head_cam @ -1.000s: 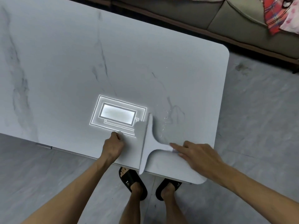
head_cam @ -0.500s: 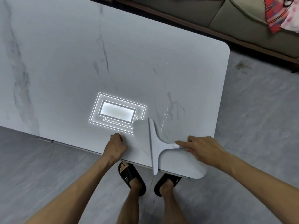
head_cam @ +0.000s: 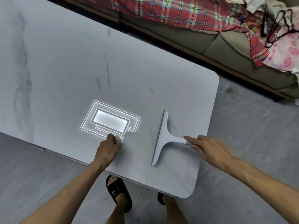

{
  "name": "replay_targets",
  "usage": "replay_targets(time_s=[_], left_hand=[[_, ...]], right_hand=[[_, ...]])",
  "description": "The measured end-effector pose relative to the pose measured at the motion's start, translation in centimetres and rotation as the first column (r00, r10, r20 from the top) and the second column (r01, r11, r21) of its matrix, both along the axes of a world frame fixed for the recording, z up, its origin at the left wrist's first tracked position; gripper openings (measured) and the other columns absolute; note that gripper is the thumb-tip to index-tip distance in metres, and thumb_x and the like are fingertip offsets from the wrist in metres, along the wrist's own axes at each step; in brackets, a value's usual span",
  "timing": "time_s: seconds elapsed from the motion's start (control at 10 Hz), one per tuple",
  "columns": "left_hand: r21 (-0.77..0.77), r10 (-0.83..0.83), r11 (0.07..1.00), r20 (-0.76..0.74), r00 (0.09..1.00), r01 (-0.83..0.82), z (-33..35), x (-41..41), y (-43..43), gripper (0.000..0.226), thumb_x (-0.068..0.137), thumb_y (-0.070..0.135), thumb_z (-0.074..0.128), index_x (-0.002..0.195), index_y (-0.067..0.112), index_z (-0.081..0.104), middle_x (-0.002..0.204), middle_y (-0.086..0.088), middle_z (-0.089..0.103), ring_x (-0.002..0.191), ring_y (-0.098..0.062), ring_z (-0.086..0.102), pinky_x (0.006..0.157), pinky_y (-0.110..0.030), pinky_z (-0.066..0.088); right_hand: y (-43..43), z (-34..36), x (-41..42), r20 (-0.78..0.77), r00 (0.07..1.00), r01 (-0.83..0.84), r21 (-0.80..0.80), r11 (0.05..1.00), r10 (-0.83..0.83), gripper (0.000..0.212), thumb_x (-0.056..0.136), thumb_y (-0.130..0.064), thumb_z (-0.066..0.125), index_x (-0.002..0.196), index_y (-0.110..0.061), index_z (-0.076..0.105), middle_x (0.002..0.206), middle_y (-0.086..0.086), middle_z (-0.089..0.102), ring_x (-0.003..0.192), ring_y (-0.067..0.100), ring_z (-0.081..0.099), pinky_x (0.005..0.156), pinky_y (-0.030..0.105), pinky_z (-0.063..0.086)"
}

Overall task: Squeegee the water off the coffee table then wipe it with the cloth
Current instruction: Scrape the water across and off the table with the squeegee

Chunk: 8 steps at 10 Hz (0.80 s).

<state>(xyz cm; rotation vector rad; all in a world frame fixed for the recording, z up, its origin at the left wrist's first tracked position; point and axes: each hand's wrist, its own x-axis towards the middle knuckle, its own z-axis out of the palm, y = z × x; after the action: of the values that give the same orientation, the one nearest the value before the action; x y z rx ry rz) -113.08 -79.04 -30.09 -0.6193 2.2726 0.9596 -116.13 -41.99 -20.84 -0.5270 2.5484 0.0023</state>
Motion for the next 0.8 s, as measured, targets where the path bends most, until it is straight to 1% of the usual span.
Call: replay_targets(time_s=[0.1,0.2,0.3,0.4,0.5,0.6,0.7,0.8], left_hand=[[0.001,0.086,0.996,-0.034,0.996,-0.086,0.7,-1.6,0.7,0.016,0.088,0.025,0.055,0.088,0.012,0.046,0.072,-0.002,0.056,0.061,-0.020,0.049,0.054,-0.031,0.036],[0.019,0.148,0.989,-0.024,0.989,-0.147,0.4,-2.7,2.1,0.013,0.085,0.022,0.056,0.088,0.013,0.046,0.071,0.000,0.054,0.062,-0.021,0.049,0.054,-0.032,0.036],[-0.039,0.194,0.979,-0.095,0.976,-0.198,-0.3,-5.0,5.3,0.012,0.077,0.018,0.055,0.077,0.009,0.048,0.074,0.000,0.052,0.070,-0.024,0.046,0.060,-0.035,0.041],[-0.135,0.184,0.969,-0.176,0.967,-0.209,-1.6,-7.7,8.1,0.011,0.076,0.012,0.053,0.072,0.002,0.050,0.080,-0.005,0.051,0.084,-0.027,0.046,0.074,-0.041,0.046],[-0.155,0.225,0.955,-0.185,0.957,-0.254,-3.2,-11.9,11.4,0.020,0.078,0.013,0.045,0.060,0.009,0.040,0.081,-0.012,0.049,0.088,-0.030,0.046,0.078,-0.043,0.047],[-0.116,0.311,0.940,-0.098,0.945,-0.321,-4.8,-13.6,13.0,0.015,0.079,0.020,0.040,0.068,0.011,0.045,0.088,-0.014,0.048,0.095,-0.033,0.048,0.081,-0.044,0.048],[-0.139,0.303,0.946,0.052,0.952,-0.293,-6.6,-14.7,14.0,0.033,0.085,0.020,0.054,0.112,0.001,0.053,0.126,-0.024,0.040,0.121,-0.043,0.041,0.097,-0.047,0.042],[-0.164,0.325,0.937,0.094,0.941,-0.307,-7.0,-15.8,13.9,0.048,0.085,0.018,0.059,0.128,0.001,0.047,0.143,-0.026,0.030,0.130,-0.045,0.035,0.104,-0.049,0.036]], right_hand=[[-1.7,0.0,-4.7,-0.021,0.999,0.035,-0.030,0.999,-0.036,0.037,0.100,-0.053,0.024,0.134,-0.052,0.037,0.079,-0.012,0.049,0.074,0.019,0.059,0.061,0.032,0.047],[-2.5,-0.3,-8.7,0.035,0.992,0.125,-0.098,0.987,-0.123,0.028,0.100,-0.051,0.026,0.119,-0.045,0.046,0.078,-0.006,0.054,0.074,0.024,0.058,0.059,0.034,0.045],[-3.3,-1.0,-16.5,0.167,0.971,0.197,-0.138,0.971,-0.173,0.006,0.093,-0.027,0.041,0.098,-0.029,0.040,0.079,0.003,0.054,0.072,0.028,0.054,0.057,0.034,0.040],[-3.5,-1.5,-22.5,0.174,0.975,0.171,-0.187,0.967,-0.139,0.009,0.091,-0.017,0.040,0.097,-0.024,0.040,0.086,0.007,0.057,0.076,0.031,0.054,0.059,0.036,0.040],[-4.2,-2.4,-30.5,0.048,0.995,0.092,-0.224,0.970,-0.083,0.006,0.093,-0.016,0.038,0.098,-0.020,0.038,0.090,0.010,0.056,0.078,0.035,0.051,0.060,0.035,0.033],[-5.0,-3.2,-35.1,-0.020,0.995,0.094,-0.256,0.962,-0.102,0.011,0.092,-0.012,0.037,0.099,-0.021,0.039,0.092,0.014,0.054,0.079,0.036,0.049,0.064,0.035,0.034],[-6.9,-4.8,-38.6,-0.006,0.995,0.094,-0.230,0.969,-0.098,0.024,0.091,-0.009,0.033,0.101,-0.025,0.047,0.096,0.013,0.051,0.086,0.035,0.049,0.072,0.036,0.037],[-7.7,-5.9,-40.0,0.047,0.989,0.149,-0.212,0.966,-0.142,0.026,0.090,-0.006,0.033,0.104,-0.023,0.046,0.102,0.018,0.054,0.092,0.036,0.050,0.074,0.034,0.035]])
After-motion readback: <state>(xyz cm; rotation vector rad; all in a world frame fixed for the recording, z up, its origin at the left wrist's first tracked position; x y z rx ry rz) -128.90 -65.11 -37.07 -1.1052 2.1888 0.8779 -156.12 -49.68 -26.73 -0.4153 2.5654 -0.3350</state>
